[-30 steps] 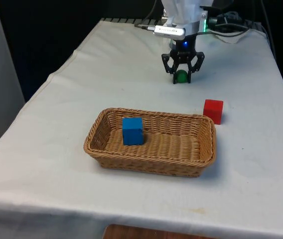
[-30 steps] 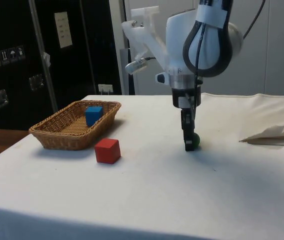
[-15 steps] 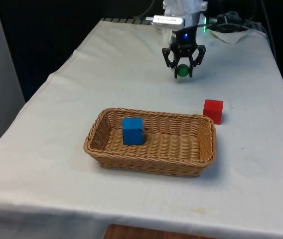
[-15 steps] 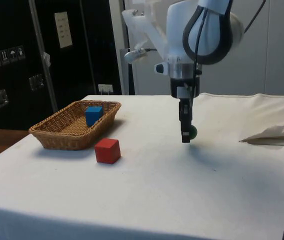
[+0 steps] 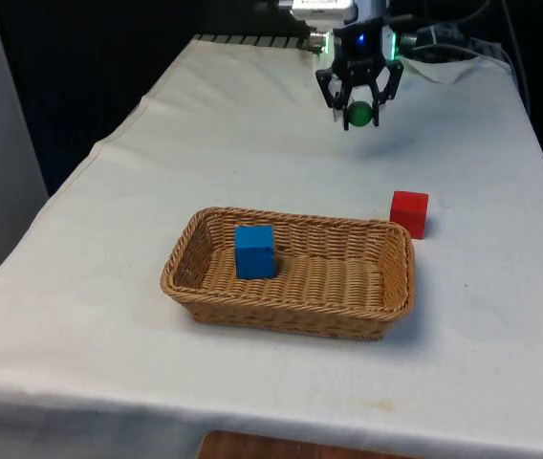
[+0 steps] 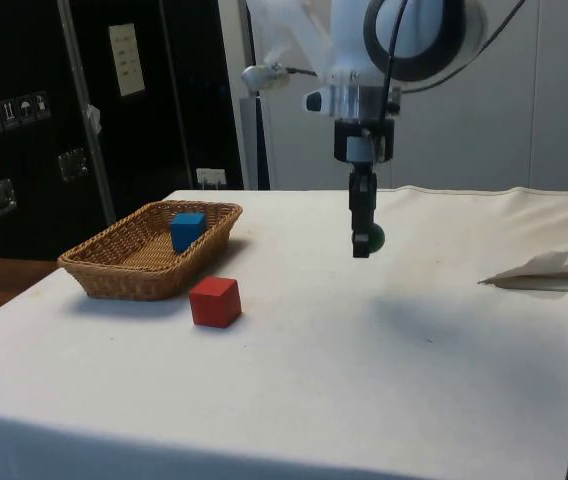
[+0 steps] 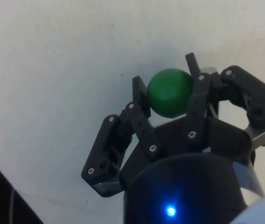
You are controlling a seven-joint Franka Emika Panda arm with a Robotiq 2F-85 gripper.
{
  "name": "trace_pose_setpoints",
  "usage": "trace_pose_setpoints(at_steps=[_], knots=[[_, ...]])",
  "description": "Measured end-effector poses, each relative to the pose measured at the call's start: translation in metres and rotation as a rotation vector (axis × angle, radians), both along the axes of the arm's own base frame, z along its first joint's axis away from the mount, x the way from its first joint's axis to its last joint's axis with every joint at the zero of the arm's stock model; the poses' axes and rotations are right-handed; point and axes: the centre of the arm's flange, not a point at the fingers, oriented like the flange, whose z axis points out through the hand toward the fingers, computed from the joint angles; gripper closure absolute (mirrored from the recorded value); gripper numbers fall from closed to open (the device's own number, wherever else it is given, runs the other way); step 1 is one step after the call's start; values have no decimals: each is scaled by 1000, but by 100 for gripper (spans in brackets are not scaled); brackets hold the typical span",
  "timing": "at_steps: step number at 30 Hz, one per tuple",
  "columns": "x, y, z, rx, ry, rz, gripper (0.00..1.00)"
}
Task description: Place all non-red objects into the basket.
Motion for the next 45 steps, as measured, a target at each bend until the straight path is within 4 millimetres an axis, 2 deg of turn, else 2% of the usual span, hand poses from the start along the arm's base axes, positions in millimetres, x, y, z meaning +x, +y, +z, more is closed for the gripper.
trace_pose_setpoints(at_steps=[9,11,15,19,28,31,35,45], knots=[[4,2,27,34,-22,10,100],[4,2,27,34,-22,10,100],[9,4,44,51,-33,20,100],[21,7,64,68,-38,29,100],[42,12,85,76,-46,44,100],[49,14,88,76,-45,46,100],[69,18,92,70,-41,49,100],[102,30,89,52,-45,59,100]])
